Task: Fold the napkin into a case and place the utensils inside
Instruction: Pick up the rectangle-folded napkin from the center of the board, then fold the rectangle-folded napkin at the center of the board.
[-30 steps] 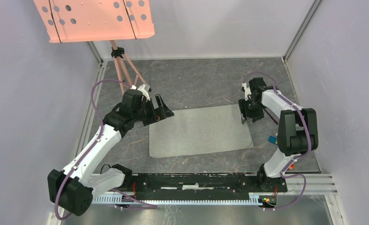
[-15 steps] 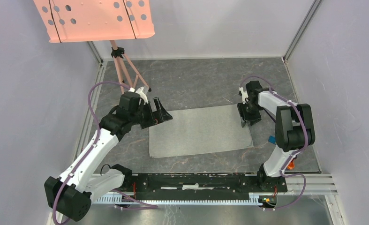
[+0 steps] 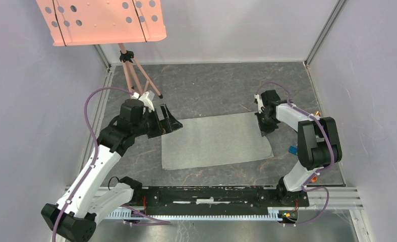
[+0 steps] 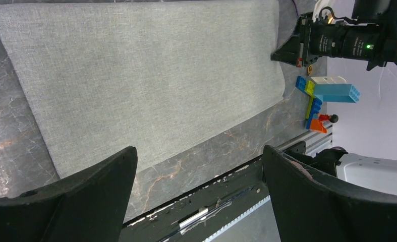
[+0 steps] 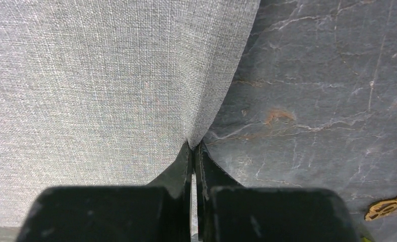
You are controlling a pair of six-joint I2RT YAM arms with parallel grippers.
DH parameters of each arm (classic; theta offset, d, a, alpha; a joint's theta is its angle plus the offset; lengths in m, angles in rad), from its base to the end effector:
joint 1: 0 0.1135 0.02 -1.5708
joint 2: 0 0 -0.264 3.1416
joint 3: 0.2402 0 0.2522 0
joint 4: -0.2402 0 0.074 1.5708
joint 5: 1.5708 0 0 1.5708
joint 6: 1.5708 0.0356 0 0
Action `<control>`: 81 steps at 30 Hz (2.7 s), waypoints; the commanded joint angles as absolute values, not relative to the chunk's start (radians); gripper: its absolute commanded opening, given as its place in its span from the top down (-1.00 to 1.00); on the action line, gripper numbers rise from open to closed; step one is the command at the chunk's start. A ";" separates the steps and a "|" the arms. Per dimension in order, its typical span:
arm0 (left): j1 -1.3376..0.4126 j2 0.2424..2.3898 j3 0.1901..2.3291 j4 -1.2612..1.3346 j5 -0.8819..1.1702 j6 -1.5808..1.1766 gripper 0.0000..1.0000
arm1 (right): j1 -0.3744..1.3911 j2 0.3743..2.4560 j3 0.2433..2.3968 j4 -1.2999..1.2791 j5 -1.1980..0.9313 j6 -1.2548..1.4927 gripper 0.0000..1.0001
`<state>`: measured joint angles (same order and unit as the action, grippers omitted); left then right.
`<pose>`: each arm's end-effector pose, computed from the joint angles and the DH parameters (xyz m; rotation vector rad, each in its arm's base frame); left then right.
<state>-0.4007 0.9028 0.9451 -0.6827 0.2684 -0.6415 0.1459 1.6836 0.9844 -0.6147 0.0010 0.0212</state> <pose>0.1672 -0.0811 0.3263 -0.1226 2.3231 -0.8518 0.3004 0.0441 0.1581 -0.1796 2.8798 0.0297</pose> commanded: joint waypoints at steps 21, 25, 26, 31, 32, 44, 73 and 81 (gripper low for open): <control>-0.403 0.808 0.899 -0.723 0.266 -0.625 -1.00 | 0.440 1.543 1.082 -0.677 0.325 0.065 1.00; -0.403 0.810 0.900 -0.717 0.266 -0.631 -1.00 | 0.621 1.576 1.114 -0.647 0.187 0.158 1.00; -0.403 0.810 0.901 -0.717 0.265 -0.632 -1.00 | 0.655 1.587 1.118 -0.621 0.136 0.175 1.00; -0.402 0.804 0.899 -0.723 0.258 -0.642 -1.00 | 0.813 1.682 1.206 -0.511 0.042 0.251 1.00; -0.403 0.802 0.899 -0.727 0.256 -0.642 -1.00 | 0.838 1.710 1.237 -0.501 0.021 0.259 1.00; -0.403 0.766 0.894 -0.762 0.222 -0.648 -1.00 | 0.915 1.851 1.338 -0.386 -0.127 0.393 1.00; -0.403 0.749 0.914 -0.790 0.204 -0.634 -1.00 | 0.944 1.956 1.429 -0.356 -0.190 0.490 1.00; -0.401 0.745 0.911 -0.794 0.201 -0.631 -1.00 | 0.946 1.984 1.438 -0.344 -0.195 0.498 1.00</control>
